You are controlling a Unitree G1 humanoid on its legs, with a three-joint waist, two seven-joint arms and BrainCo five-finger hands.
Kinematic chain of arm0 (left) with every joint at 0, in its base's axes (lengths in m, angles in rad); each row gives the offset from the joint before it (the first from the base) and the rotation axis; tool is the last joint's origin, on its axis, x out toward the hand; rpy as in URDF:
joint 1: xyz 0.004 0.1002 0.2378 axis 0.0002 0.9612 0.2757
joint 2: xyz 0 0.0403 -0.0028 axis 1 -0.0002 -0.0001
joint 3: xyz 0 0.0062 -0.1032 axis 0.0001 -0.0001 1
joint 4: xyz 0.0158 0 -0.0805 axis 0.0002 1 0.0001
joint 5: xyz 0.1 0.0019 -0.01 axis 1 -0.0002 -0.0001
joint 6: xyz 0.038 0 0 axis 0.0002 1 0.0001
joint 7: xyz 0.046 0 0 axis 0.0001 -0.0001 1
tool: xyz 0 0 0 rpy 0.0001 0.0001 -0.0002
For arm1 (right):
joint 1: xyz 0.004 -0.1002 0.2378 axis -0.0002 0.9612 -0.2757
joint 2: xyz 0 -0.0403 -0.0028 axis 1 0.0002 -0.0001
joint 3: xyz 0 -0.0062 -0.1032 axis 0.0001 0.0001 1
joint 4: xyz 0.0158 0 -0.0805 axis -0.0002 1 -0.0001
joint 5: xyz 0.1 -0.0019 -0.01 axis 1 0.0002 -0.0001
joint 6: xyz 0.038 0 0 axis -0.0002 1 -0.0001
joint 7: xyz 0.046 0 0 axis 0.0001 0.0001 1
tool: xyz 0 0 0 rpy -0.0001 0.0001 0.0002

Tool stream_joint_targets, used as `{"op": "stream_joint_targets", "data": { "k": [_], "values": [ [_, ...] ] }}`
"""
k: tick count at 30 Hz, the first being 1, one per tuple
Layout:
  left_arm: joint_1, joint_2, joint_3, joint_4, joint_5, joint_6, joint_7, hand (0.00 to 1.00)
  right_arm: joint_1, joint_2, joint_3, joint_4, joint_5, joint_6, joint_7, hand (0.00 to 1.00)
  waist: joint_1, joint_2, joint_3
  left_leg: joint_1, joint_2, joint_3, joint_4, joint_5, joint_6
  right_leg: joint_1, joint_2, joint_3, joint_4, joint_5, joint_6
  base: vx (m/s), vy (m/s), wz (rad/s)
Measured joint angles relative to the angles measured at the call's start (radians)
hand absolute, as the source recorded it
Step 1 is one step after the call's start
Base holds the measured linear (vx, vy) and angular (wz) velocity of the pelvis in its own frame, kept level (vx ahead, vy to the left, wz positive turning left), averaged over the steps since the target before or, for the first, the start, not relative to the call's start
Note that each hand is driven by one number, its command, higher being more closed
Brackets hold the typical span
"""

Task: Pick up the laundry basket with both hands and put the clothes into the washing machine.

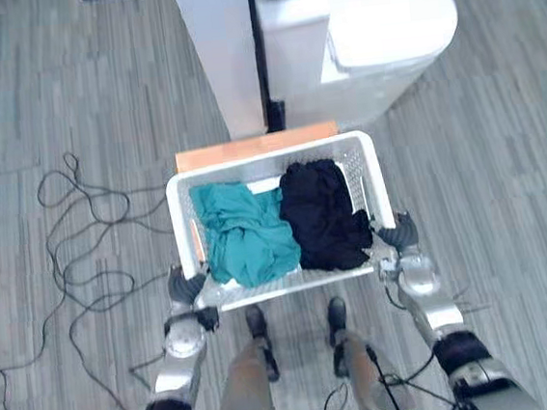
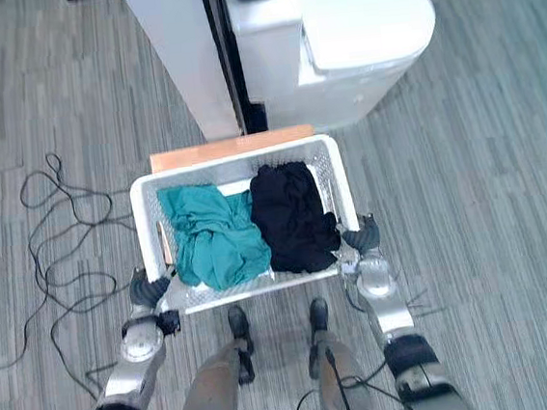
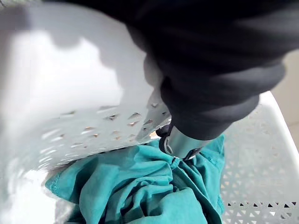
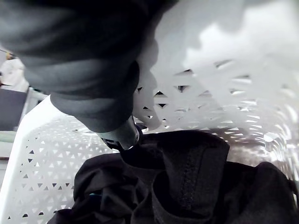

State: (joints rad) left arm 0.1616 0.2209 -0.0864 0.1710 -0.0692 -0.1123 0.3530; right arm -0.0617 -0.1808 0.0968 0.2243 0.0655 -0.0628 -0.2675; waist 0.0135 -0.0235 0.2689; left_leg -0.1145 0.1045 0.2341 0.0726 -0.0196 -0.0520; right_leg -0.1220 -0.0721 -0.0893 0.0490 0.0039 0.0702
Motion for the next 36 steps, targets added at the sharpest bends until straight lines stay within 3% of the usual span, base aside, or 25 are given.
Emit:
{"op": "stream_joint_targets", "data": {
  "k": [4,10,12,13,14,15,16,18,19,20,21,22,24,25,26,27,28,29,31,32,33,34,35,36],
  "values": [
    [0.074,-0.005,-0.005,-0.088,-0.025,0.002,-0.007,1.00,0.069,-0.015,-0.004,-0.108,-0.020,0.000,0.011,1.00,-0.005,-0.009,-0.069,0.050,0.001,0.054,-0.005,-0.018,-0.002,0.035,0.003,0.053,-0.040,0.023,0.006,0.04,0.018,-0.41],
    [0.142,-0.023,-0.009,-0.169,-0.047,0.008,-0.007,1.00,0.107,-0.023,-0.020,-0.180,-0.041,0.000,0.030,1.00,-0.028,-0.016,-0.083,0.129,0.006,0.230,0.045,-0.089,0.008,0.004,0.019,0.233,0.009,0.037,0.028,-0.04,0.060,-0.94],
    [0.142,-0.024,-0.010,-0.169,-0.049,0.009,-0.007,1.00,0.110,-0.022,-0.020,-0.180,-0.042,0.000,0.031,1.00,-0.044,-0.019,-0.089,0.129,0.021,0.303,0.095,-0.130,0.011,-0.018,0.029,0.255,-0.006,0.074,0.029,-0.08,0.052,-1.26],
    [0.143,-0.021,-0.010,-0.169,-0.052,0.011,-0.007,1.00,0.110,-0.019,-0.020,-0.180,-0.043,0.000,0.032,1.00,-0.047,-0.027,-0.095,0.132,0.035,0.370,0.117,-0.148,0.014,-0.025,0.026,0.188,-0.050,0.079,-0.035,-0.10,0.035,-1.41],
    [0.140,-0.031,-0.010,-0.168,-0.055,0.018,-0.007,1.00,0.110,-0.023,-0.021,-0.179,-0.043,0.000,0.032,1.00,-0.055,-0.018,-0.095,0.137,0.053,0.416,0.124,-0.151,0.015,-0.030,0.008,0.074,-0.062,0.046,-0.103,-0.11,0.042,-1.90],
    [0.140,-0.034,-0.010,-0.169,-0.055,0.019,-0.007,1.00,0.113,-0.021,-0.023,-0.173,-0.043,0.000,0.032,1.00,-0.055,-0.011,-0.101,0.150,0.085,0.500,0.125,-0.151,0.016,-0.059,-0.030,-0.137,-0.021,0.022,-0.147,-0.08,0.030,-1.96],
    [0.140,-0.028,-0.009,-0.168,-0.055,0.023,-0.007,1.00,0.114,-0.009,-0.025,-0.164,-0.043,0.000,0.032,1.00,-0.057,-0.021,-0.108,0.170,0.095,0.579,0.127,-0.155,0.017,-0.085,-0.086,-0.350,0.065,0.003,-0.165,-0.03,0.014,-1.83],
    [0.131,-0.036,-0.009,-0.168,-0.055,0.033,-0.007,1.00,0.113,-0.006,-0.032,-0.145,-0.043,0.000,0.032,1.00,-0.057,-0.030,-0.115,0.205,0.110,0.681,0.151,-0.175,-0.002,-0.085,-0.160,-0.592,0.165,-0.035,-0.208,0.01,-0.053,-1.64],
    [0.130,-0.040,-0.007,-0.168,-0.054,0.035,-0.007,1.00,0.110,-0.005,-0.032,-0.133,-0.043,-0.002,0.032,1.00,-0.058,-0.029,-0.119,0.225,0.120,0.728,0.169,-0.186,-0.018,-0.074,-0.178,-0.673,0.182,-0.032,-0.213,0.08,-0.127,-1.90],
    [0.129,-0.041,-0.007,-0.168,-0.054,0.037,-0.007,1.00,0.109,-0.003,-0.032,-0.124,-0.043,-0.003,0.032,1.00,-0.058,-0.029,-0.130,0.241,0.131,0.765,0.197,-0.198,-0.037,-0.069,-0.170,-0.697,0.177,0.009,-0.187,0.11,-0.137,-1.54],
    [0.125,-0.042,-0.007,-0.166,-0.054,0.038,-0.007,1.00,0.109,-0.005,-0.032,-0.122,-0.042,-0.003,0.032,1.00,-0.059,-0.028,-0.134,0.248,0.141,0.773,0.210,-0.203,-0.045,-0.077,-0.157,-0.672,0.174,0.026,-0.163,0.14,-0.168,-1.69],
    [0.115,-0.050,-0.007,-0.158,-0.054,0.041,-0.007,1.00,0.106,-0.012,-0.033,-0.120,-0.042,-0.002,0.032,1.00,-0.059,-0.019,-0.138,0.257,0.180,0.779,0.267,-0.213,-0.043,-0.099,-0.114,-0.600,0.172,0.022,-0.159,0.15,-0.177,-1.70],
    [0.112,-0.059,-0.012,-0.150,-0.054,0.044,-0.007,1.00,0.102,-0.029,-0.031,-0.111,-0.039,-0.002,0.032,1.00,-0.054,-0.006,-0.141,0.242,0.286,0.735,0.462,-0.240,0.022,-0.114,-0.049,-0.511,0.179,-0.014,-0.169,0.12,-0.170,-1.66],
    [0.116,-0.062,-0.013,-0.144,-0.054,0.044,-0.007,1.00,0.094,-0.031,-0.030,-0.104,-0.038,-0.002,0.032,1.00,-0.052,0.005,-0.141,0.213,0.338,0.660,0.579,-0.237,0.113,-0.110,-0.007,-0.464,0.177,-0.021,-0.178,0.07,-0.134,-1.45],
    [0.122,-0.064,-0.014,-0.137,-0.055,0.044,-0.007,1.00,0.088,-0.034,-0.028,-0.102,-0.039,-0.001,0.033,1.00,-0.045,0.012,-0.144,0.170,0.355,0.531,0.674,-0.238,0.146,-0.107,0.028,-0.418,0.172,-0.027,-0.181,0.09,-0.136,-2.07],
    [0.124,-0.074,-0.021,-0.130,-0.054,0.044,-0.007,1.00,0.084,-0.053,-0.026,-0.102,-0.039,-0.001,0.033,1.00,-0.020,0.025,-0.144,0.085,0.274,0.268,0.743,-0.277,0.082,-0.105,0.073,-0.342,0.161,-0.033,-0.180,0.14,-0.058,-2.35],
    [0.123,-0.082,-0.021,-0.123,-0.055,0.044,-0.007,1.00,0.084,-0.066,-0.018,-0.100,-0.038,0.000,0.033,1.00,-0.004,0.031,-0.142,0.008,0.180,0.100,0.764,-0.308,0.039,-0.088,0.098,-0.303,0.127,-0.033,-0.180,0.15,-0.028,-2.24],
    [0.127,-0.081,-0.022,-0.116,-0.054,0.044,-0.007,1.00,0.084,-0.065,-0.015,-0.096,-0.039,0.004,0.034,1.00,0.002,0.032,-0.142,-0.047,0.128,0.021,0.758,-0.324,0.037,-0.064,0.112,-0.284,0.093,-0.033,-0.180,0.14,0.013,-1.68],
    [0.139,-0.081,-0.022,-0.097,-0.055,0.044,-0.007,1.00,0.086,-0.070,-0.002,-0.092,-0.043,0.008,0.036,1.00,0.010,0.038,-0.133,-0.123,0.060,-0.062,0.675,-0.325,0.035,-0.001,0.136,-0.256,0.025,-0.025,-0.178,0.12,0.045,-1.25],
    [0.143,-0.082,-0.023,-0.090,-0.055,0.044,-0.011,1.00,0.086,-0.078,0.002,-0.092,-0.048,0.008,0.041,1.00,0.019,0.048,-0.126,-0.160,0.029,-0.092,0.562,-0.314,0.016,0.040,0.151,-0.230,-0.025,-0.012,-0.171,0.16,0.086,-1.19],
    [0.143,-0.087,-0.024,-0.089,-0.055,0.044,-0.013,1.00,0.087,-0.087,0.002,-0.093,-0.049,0.008,0.046,1.00,0.027,0.061,-0.127,-0.173,0.020,-0.100,0.425,-0.289,-0.024,0.071,0.171,-0.199,-0.080,-0.005,-0.148,0.15,0.070,-1.33],
    [0.144,-0.104,-0.022,-0.077,-0.054,0.044,-0.017,1.00,0.091,-0.096,0.004,-0.091,-0.049,0.008,0.049,1.00,0.053,0.095,-0.138,-0.178,0.053,-0.097,0.362,-0.206,-0.002,0.092,0.205,-0.141,-0.101,-0.034,-0.093,0.28,0.097,-1.30],
    [0.145,-0.116,-0.019,-0.084,-0.055,0.042,-0.017,1.00,0.086,-0.102,0.001,-0.106,-0.049,0.007,0.048,1.00,0.071,0.101,-0.131,-0.191,0.045,-0.083,0.387,-0.194,0.003,0.038,0.190,-0.082,0.129,-0.030,-0.179,0.36,0.089,-0.80],
    [0.135,-0.111,-0.017,-0.089,-0.054,0.038,-0.020,1.00,0.086,-0.104,-0.004,-0.112,-0.048,0.005,0.047,1.00,0.057,0.090,-0.129,-0.225,0.029,-0.077,0.426,-0.199,0.005,0.073,0.169,-0.049,0.081,-0.126,-0.141,0.40,0.129,-0.15]
  ]
}}
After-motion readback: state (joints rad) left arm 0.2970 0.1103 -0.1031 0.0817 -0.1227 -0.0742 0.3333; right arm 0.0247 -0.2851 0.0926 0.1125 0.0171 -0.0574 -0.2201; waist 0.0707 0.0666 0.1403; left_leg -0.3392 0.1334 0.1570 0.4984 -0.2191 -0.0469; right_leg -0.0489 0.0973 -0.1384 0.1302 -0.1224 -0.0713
